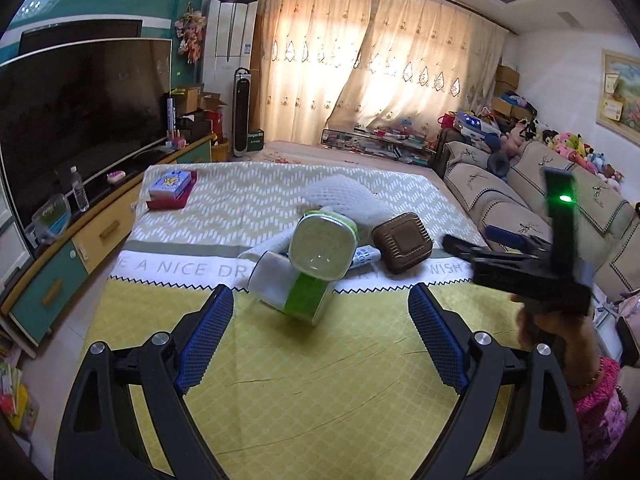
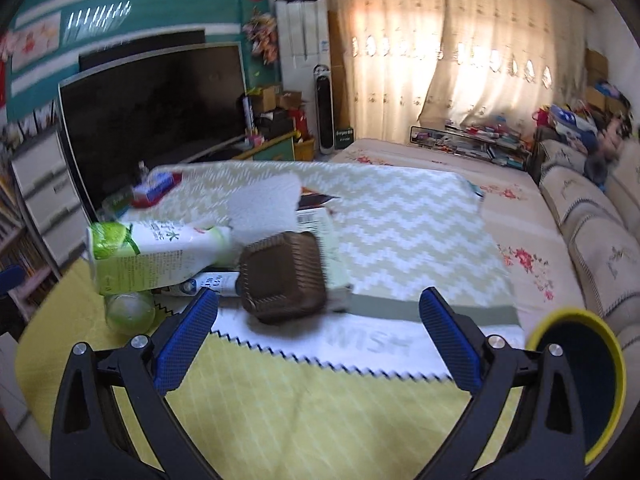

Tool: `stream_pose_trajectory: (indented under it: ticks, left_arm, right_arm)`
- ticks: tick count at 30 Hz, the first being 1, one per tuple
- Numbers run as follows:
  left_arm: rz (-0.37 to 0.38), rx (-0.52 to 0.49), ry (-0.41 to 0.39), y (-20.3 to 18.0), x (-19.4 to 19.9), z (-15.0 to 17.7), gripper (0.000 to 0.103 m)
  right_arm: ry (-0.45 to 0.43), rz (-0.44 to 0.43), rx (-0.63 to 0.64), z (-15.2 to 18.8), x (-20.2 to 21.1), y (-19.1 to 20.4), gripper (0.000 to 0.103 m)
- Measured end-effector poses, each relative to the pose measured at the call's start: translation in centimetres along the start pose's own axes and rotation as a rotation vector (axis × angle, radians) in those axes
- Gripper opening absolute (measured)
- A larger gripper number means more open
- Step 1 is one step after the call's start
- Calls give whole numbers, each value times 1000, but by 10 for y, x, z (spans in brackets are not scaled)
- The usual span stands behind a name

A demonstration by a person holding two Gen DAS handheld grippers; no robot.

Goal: Collect trash
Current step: 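Move the right tool back to the table toward the brown container, then grasp the brown square container with the right tool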

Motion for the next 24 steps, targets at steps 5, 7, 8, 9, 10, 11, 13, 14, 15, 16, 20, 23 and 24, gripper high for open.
stream_pose_trajectory:
  ticks: [5,7,8,9,10,11,13,14,15,16,20,23,24]
  left_arm:
    - [3,-3,10,-10,-7,0,88]
    - [6,1,12,-13,-10,-1,88]
    - [7,4,13,-12,-10,-1,88]
    - [6,9,15,-10,-11,0,88]
    - [6,11,16,-10,-11,-1,88]
    - [6,16,18,-8,-11,0,88]
    - [7,22,19,-5,-13,1,88]
    - [8,26,21,-3,-14,1,88]
    - [9,29,22,-3,-14,1,88]
    - [10,32,24,-2,-15,2,88]
    - [17,38,28,0,-18,3,88]
    - [22,41,32,0,-19,3,88]
    - [23,41,32,0,-20,4,88]
  right_arm:
    - [35,44,61,-11,-28,25,75]
    - [53,63,73,-14,-36,29,75]
    - [61,74,79,-15,-40,30,74]
    - [63,88,83,-15,-42,31,74]
    - [69,110,92,-16,-47,33,74]
    - [73,123,100,-16,-51,34,75]
    - [79,138,107,-17,-54,36,75]
    - [82,154,113,-17,-56,38,74]
    - [84,168,119,-16,-58,38,75]
    - [90,185,127,-16,-61,39,75]
    - [106,209,152,-15,-69,42,74]
    - [114,227,169,-14,-73,45,74]
    - [111,230,173,-14,-74,45,73]
Point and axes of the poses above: each gripper's, at about its wrist camera, not at the fingertips, and x roughly against the way its jaws point, y to its left, z to its underside, the point moved 3 cm from there along -x, roughly the way its jaws point, and after that the axes turned 7 degrees about y, right-handed, at the moved point
